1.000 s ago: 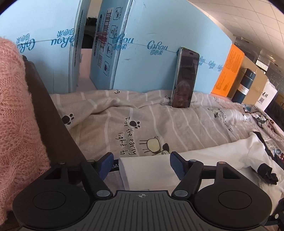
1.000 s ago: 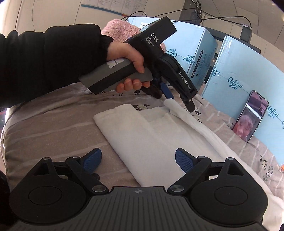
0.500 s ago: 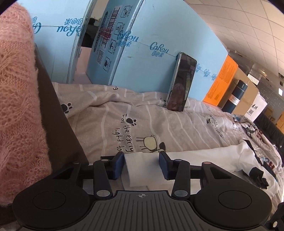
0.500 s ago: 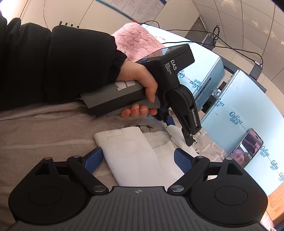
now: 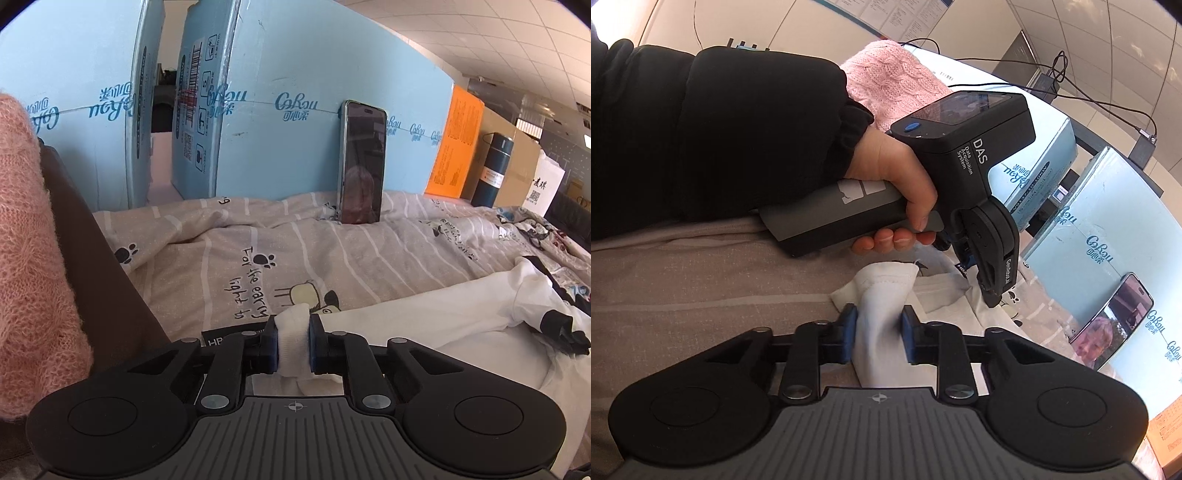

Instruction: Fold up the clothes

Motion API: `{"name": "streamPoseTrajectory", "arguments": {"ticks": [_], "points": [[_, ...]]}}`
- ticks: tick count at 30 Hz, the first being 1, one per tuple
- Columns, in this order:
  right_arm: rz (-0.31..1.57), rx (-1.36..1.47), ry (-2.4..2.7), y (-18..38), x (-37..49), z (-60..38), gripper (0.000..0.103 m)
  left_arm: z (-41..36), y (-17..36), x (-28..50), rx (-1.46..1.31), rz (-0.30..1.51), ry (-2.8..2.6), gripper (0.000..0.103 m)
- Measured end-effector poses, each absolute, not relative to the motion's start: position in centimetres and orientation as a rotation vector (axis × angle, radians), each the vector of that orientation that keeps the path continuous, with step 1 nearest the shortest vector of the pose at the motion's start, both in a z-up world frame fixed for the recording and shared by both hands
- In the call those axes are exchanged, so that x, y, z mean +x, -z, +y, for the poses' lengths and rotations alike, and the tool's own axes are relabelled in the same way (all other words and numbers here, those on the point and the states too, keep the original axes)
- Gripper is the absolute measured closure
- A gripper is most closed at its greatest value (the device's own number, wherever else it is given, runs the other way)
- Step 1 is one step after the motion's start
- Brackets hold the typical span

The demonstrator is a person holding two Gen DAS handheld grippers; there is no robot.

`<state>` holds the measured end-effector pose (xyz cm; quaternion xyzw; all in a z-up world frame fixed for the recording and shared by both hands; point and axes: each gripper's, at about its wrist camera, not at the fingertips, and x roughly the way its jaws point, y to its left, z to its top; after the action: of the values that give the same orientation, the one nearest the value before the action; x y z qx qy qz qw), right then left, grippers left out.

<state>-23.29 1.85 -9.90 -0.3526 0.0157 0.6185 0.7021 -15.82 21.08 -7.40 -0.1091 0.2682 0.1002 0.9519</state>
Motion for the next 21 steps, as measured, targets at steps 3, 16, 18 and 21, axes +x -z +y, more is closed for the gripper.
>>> {"name": "streamPoseTrajectory", "arguments": {"ticks": [3, 16, 18, 21], "points": [[0.028, -0.708, -1.371, 8.9, -22.7, 1.0, 0.091, 20.4, 6.1, -15.9, -0.198, 0.505, -0.226, 0.090], [-0.080, -0.196, -1.192, 2.9, -18.0, -8.8, 0.094, 9.3, -4.4, -10.4, 0.114, 0.367, -0.237, 0.092], [-0.105, -0.148, -1.148, 2.3, -17.2, -10.8, 0.094, 6.5, -5.7, -8.8, 0.169, 0.360, -0.221, 0.092], [-0.120, -0.082, -1.075, 1.6, -15.6, -13.9, 0.094, 1.6, -6.8, -5.8, 0.250, 0.358, -0.190, 0.092]]}}
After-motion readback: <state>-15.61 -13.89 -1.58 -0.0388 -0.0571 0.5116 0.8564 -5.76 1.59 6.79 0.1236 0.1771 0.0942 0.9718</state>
